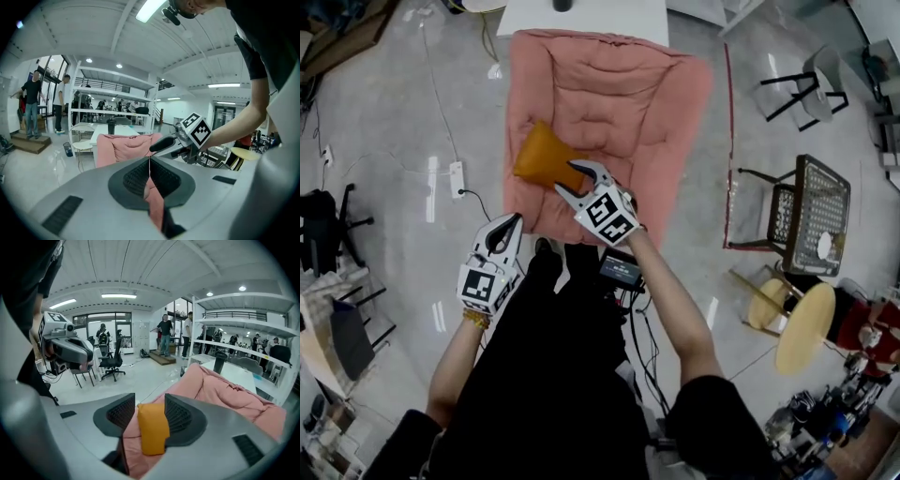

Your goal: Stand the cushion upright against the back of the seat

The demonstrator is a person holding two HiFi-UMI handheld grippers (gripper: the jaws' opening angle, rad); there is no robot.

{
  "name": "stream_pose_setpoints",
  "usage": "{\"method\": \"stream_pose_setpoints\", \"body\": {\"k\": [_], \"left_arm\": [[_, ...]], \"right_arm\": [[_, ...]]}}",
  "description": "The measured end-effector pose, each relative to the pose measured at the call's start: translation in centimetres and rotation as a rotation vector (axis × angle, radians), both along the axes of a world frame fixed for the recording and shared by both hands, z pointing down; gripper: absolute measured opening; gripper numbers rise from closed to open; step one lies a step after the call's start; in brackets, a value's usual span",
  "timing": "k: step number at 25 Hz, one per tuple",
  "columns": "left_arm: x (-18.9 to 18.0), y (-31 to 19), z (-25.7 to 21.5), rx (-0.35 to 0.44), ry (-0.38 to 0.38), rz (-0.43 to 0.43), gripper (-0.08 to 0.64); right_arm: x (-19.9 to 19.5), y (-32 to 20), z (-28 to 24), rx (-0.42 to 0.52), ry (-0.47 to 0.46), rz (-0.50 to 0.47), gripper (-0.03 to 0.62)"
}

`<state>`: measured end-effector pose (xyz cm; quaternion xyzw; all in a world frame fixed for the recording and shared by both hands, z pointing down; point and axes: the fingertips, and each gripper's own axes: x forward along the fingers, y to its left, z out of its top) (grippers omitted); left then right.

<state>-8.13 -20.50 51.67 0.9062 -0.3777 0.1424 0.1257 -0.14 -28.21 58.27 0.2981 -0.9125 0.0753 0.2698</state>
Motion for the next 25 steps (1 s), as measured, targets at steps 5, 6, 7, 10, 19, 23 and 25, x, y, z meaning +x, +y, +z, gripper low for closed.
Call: {"method": "stream_pose_setpoints", "body": {"k": [5,6,7,10,19,23,25], "left_arm": [[-0.7,-1.6,0.7,-0.045,-0.022,-0.113,0.014],[-1.0,-1.3,1.0,-0.045,-0.012,-0.124,0.014],[-1.2,-0.9,1.4,-0.053,-0.008,-0.135,0.014],[-1.9,0.0,2.8,-0.100,-0.030,-0.148,0.014],[-3.6,-1.3,3.5,-0.073,0.003,-0.153,0.014],[-6.8,-2.1,4.1,-0.087,0.009,-0.195,0.014],[-8.1,-1.8,4.6,-0.105,0.013,-0.237,0.014]], "right_arm": [[-1.2,-2.9,6.1,-0.077,0.069,-0.103,0.227],[-1.4,-3.1,7.1,-0.089,0.087,-0.119,0.235],[-1.7,-3.1,8.0,-0.098,0.105,-0.136,0.243],[-2.6,-3.6,10.1,-0.117,0.151,-0.184,0.253],[-4.0,-8.6,14.1,-0.074,0.388,-0.400,0.272],[-5.5,-13.2,16.4,-0.051,0.519,-0.509,0.279],[-6.2,-15.5,17.2,-0.064,0.542,-0.527,0.281]]}}
